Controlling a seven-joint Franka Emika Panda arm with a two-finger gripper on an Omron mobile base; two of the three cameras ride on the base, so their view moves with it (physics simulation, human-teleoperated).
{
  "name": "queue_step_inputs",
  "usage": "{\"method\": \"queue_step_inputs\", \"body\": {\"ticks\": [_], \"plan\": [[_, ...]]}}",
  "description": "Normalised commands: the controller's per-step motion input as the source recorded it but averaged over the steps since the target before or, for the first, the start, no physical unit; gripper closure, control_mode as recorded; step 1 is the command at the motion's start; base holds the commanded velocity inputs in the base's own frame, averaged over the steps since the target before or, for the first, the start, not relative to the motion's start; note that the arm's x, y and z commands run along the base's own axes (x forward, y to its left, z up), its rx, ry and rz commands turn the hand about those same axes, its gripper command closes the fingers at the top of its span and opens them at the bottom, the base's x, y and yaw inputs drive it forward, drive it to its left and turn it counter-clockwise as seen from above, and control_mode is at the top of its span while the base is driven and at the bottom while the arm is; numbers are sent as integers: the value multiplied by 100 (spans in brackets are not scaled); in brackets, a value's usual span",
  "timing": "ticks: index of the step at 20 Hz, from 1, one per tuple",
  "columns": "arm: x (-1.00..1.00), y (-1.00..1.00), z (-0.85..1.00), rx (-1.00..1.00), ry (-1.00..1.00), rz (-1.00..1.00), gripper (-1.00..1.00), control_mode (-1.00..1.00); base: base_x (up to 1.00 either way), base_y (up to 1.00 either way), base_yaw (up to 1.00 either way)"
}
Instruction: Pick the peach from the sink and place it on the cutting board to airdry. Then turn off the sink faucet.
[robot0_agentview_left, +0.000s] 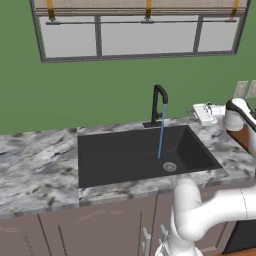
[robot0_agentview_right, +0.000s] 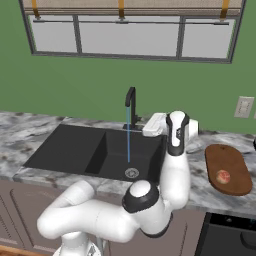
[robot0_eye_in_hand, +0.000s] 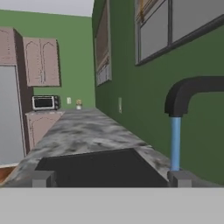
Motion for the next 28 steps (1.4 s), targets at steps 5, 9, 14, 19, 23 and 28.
{"method": "queue_step_inputs", "body": {"ticks": [5, 9, 14, 19, 23, 28], "plan": [[20, 18, -14, 0, 0, 0, -100, -100, 0, 0, 0], [26, 14, -10, 0, 0, 0, -100, -100, 0, 0, 0], [29, 0, -3, 0, 0, -1, -100, -100, 0, 0, 0], [29, 0, -6, 0, 0, -2, -100, -100, 0, 0, 0], [26, 0, -9, 0, 1, -4, -100, -100, 0, 0, 0], [25, -1, -10, 0, 2, -5, -100, -100, 0, 0, 0]]}}
